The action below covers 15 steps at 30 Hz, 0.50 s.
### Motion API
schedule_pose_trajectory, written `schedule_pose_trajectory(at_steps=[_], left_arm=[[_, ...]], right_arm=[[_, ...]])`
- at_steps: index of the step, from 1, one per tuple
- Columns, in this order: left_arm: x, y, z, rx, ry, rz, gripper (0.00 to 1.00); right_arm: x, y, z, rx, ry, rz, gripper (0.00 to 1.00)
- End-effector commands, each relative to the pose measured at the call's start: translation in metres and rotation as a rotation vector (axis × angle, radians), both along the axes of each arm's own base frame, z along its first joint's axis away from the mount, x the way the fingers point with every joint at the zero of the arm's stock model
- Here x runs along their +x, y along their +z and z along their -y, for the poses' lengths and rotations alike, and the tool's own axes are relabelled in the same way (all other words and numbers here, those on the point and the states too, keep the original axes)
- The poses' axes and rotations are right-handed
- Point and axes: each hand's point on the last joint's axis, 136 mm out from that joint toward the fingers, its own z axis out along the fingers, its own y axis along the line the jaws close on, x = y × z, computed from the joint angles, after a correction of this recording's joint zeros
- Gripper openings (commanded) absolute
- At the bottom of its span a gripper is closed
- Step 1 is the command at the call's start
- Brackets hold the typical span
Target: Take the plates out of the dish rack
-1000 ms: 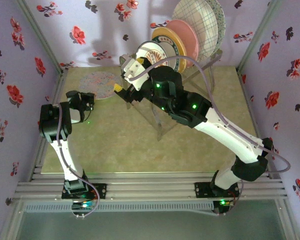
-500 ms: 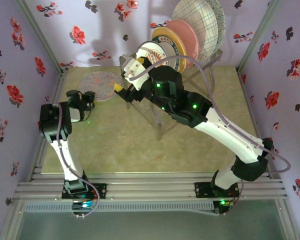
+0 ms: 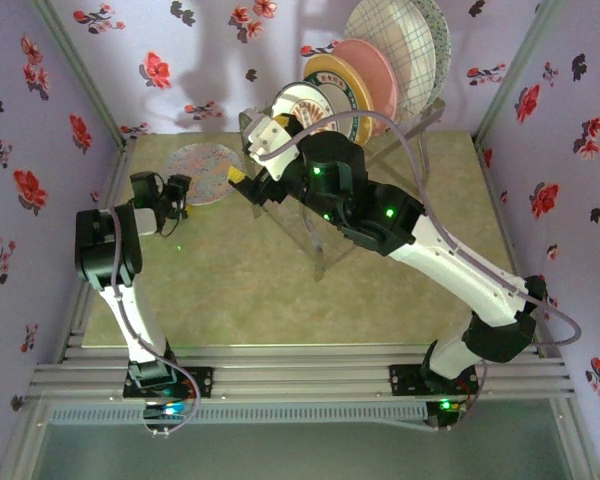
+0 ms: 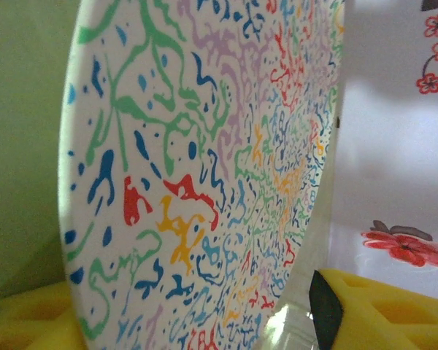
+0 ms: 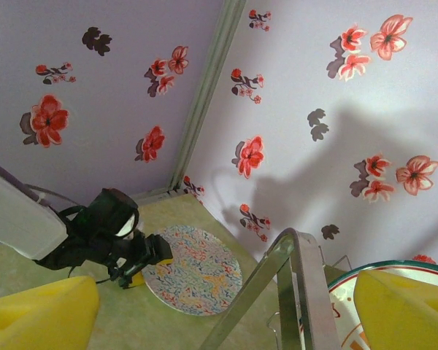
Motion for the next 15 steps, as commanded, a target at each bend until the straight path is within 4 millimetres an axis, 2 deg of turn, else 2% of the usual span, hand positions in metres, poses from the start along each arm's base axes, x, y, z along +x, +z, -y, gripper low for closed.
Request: schedule_pose_trajectory(at_steps=[1,10,15], left_arm=[[-0.013,0.005,0.005,0.020,-0.033,-0.087,0.70],[-0.033,0.007,0.005,0.045,-0.038,-0.210,0.81],[-0.044,0.024,0.006,0.064,-0.037,-0.217,0.86]], right_arm=[[-0.006,0.026,0.016,0.067,-0.015,0.009,0.91],[-0.008,0.031,0.024,0.080,-0.023,0.017,0.91],[-0.006,0.042,0.039,0.071,-0.064,0.065,0.91]])
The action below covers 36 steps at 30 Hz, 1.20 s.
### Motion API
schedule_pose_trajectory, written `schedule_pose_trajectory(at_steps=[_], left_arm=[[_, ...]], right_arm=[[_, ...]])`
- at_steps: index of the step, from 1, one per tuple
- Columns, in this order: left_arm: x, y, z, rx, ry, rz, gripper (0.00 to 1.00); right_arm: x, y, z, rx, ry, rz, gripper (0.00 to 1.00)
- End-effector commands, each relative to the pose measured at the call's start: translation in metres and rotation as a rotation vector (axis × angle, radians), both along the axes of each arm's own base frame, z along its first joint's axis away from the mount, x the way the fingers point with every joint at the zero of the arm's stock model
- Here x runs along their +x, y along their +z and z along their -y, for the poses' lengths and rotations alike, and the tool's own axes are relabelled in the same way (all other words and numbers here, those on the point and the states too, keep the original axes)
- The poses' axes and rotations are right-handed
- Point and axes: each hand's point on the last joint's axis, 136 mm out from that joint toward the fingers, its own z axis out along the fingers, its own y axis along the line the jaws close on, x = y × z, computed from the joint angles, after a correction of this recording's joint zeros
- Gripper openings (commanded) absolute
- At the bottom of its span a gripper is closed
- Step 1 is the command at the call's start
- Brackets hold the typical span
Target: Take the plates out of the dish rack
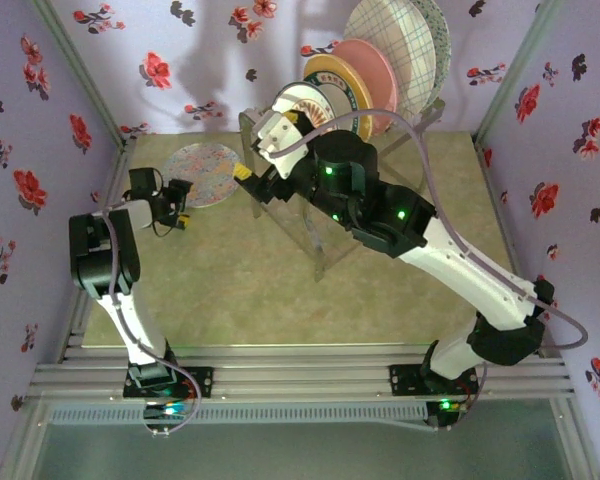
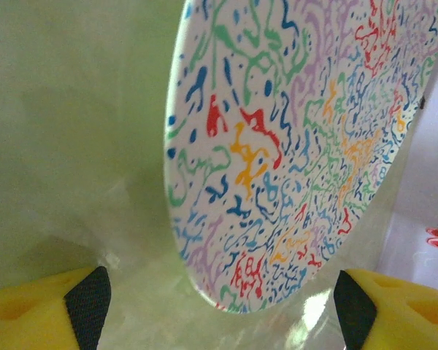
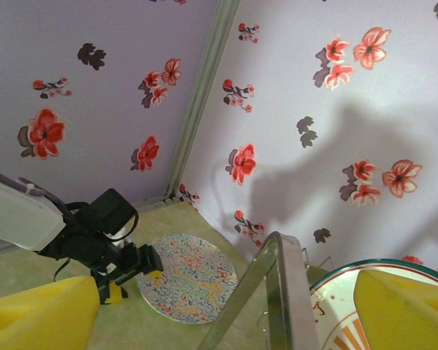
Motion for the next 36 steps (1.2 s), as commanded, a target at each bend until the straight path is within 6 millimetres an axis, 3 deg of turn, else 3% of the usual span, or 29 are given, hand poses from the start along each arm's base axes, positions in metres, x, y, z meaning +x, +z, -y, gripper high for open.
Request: schedule_pose_trajectory(at_steps=[1,4,10,15,19,23,28,33,36], left_arm=[[-0.009,0.031,0.005,0.043,-0.023,0.016,0.87],[-0.013,0.056,0.012,0.068,-0.033,0.051,0.88],[-0.026,0.134,0.040,0.174,-0.071,0.197,0.88],[-0.046,0.196,0.074,0.257,-0.128,0.338,0.88],[-0.069,0.242,0.098,0.317,-0.183,0.456,0.88],[-0.089,0.289,0.111,0.351,-0.212,0.586,0.88],[-0.117,0.370,0.126,0.398,-0.258,0.856,0.90],[-0.156,0.457,0.158,0.408,-0.364,1.202,0.91],[-0.171,0.482,0.170,0.398,-0.415,1.294,0.91]], right_arm=[[0.001,0.030,0.030,0.038,-0.067,0.063,0.92],[0.013,0.046,0.061,0.057,-0.147,0.095,0.92],[0.053,0.079,0.173,0.140,-0.430,0.142,0.91],[0.082,0.088,0.279,0.306,-0.666,0.117,0.91],[0.102,0.085,0.334,0.443,-0.746,0.098,0.91],[0.126,0.084,0.354,0.520,-0.696,0.086,0.90],[0.161,0.091,0.367,0.608,-0.530,0.054,0.89],[0.187,0.091,0.361,0.618,-0.291,-0.021,0.86],[0.199,0.083,0.360,0.594,-0.239,-0.057,0.83]])
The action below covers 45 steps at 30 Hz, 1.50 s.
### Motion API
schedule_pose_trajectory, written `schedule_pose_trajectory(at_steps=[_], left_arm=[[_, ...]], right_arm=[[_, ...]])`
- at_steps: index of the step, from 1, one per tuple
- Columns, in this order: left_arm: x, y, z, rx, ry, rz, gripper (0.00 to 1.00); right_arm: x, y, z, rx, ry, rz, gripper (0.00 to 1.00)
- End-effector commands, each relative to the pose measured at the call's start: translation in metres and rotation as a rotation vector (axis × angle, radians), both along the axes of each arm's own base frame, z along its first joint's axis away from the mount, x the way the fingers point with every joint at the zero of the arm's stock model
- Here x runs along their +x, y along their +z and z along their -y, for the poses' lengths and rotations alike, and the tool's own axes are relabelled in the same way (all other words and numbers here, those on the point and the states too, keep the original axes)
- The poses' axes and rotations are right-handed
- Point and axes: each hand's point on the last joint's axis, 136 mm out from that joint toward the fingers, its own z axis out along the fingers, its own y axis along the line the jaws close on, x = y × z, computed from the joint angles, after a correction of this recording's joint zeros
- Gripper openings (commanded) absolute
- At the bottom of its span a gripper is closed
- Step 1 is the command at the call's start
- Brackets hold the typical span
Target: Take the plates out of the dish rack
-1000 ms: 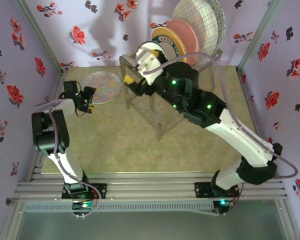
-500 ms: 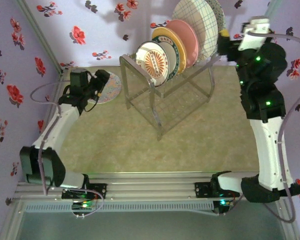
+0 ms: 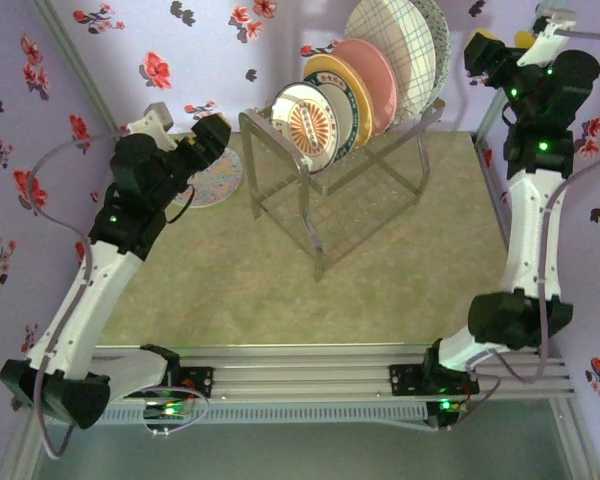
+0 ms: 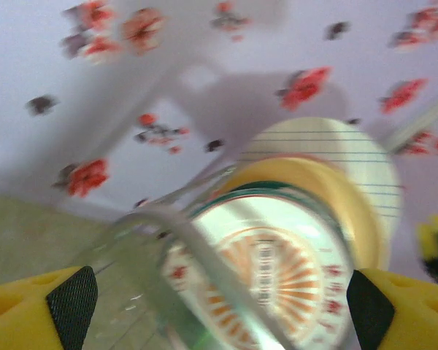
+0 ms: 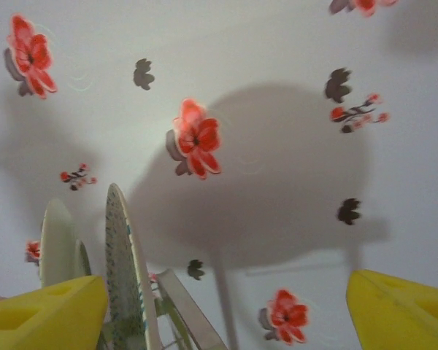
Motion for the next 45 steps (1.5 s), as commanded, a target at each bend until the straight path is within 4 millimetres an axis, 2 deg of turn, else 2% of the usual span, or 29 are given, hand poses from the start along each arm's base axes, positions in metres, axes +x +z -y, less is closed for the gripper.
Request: schedule_pose_trajectory(at_steps=[1,6,11,18,23,31,45], left_arm=[[-0.025,0.053,0.010,0.033,-0.071,0.211,0.91],[-0.035,0.068,0.020,0.020,-0.122,0.260,0.91],[-0.032,0.071,0.025,0.020,-0.134,0.266,0.91],[-0.024,0.072,0.033,0.011,-0.148,0.264,0.91],[-0.027,0.079,0.034,0.004,-0.153,0.285,0.91],[-0.033,0.089,0.040,0.012,-0.170,0.312,0.91],[-0.032,0.091,0.043,0.000,-0.179,0.311,0.90]], right_arm=[[-0.020,0.031,-0.030,-0.029,0.209,0.087,0.82],[-0.006,0.007,-0.031,-0.062,0.235,0.034,0.78],[0.004,-0.011,-0.030,-0.064,0.241,-0.001,0.73],[0.016,-0.028,-0.039,-0.064,0.283,-0.042,0.68],[0.025,-0.040,-0.040,-0.059,0.287,-0.072,0.63],[0.034,-0.063,-0.053,-0.076,0.318,-0.131,0.55],[0.041,-0.081,-0.067,-0.100,0.337,-0.173,0.44]])
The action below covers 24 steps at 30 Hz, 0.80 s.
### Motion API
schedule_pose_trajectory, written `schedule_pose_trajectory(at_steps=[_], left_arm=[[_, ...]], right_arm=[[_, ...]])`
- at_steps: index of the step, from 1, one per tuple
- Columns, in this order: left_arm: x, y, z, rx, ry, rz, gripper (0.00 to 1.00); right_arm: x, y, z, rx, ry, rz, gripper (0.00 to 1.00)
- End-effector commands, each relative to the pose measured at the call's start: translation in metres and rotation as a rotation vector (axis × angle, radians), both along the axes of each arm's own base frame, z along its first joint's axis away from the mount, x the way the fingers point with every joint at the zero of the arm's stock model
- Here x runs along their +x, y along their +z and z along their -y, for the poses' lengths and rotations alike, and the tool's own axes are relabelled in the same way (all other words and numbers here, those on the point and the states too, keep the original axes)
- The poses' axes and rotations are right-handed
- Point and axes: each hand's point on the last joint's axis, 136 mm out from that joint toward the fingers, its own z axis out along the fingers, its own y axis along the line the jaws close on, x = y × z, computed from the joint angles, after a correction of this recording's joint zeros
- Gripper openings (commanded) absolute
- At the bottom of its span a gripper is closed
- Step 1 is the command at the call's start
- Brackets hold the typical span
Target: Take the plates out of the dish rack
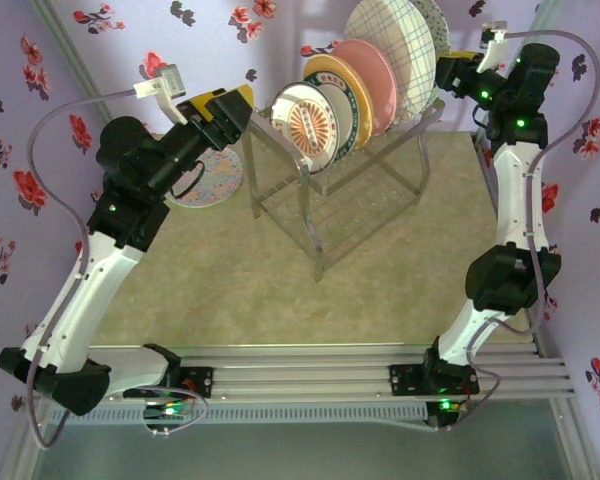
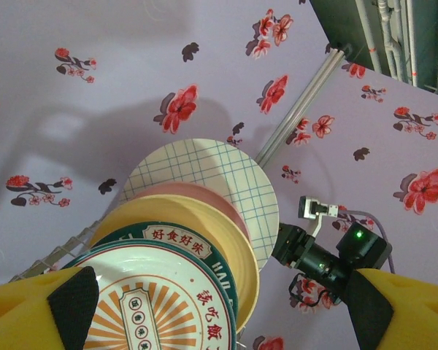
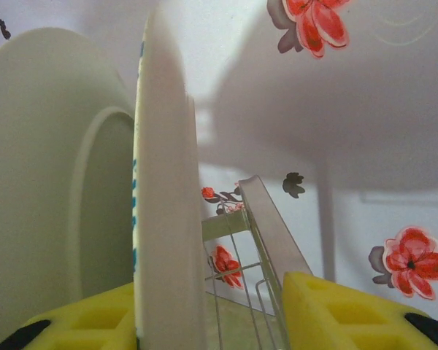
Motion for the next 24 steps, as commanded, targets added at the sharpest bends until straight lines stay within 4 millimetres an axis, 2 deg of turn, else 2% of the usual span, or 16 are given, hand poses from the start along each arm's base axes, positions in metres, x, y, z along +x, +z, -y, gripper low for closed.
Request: schedule_pose_trajectory(at_steps=[1,24], left_arm=[[-0.010,0.023,0.001,-0.018,-0.016,0.072,0.90],[-0.014,0.031,0.001,-0.028,-0.019,0.090,0.90]], right_arm=[[0.003,-0.002,-0.006,-0.026,0.016,0.007,0.43],[0.000,-0.006,-0.027,-0.038,0.050,-0.005,0.21]])
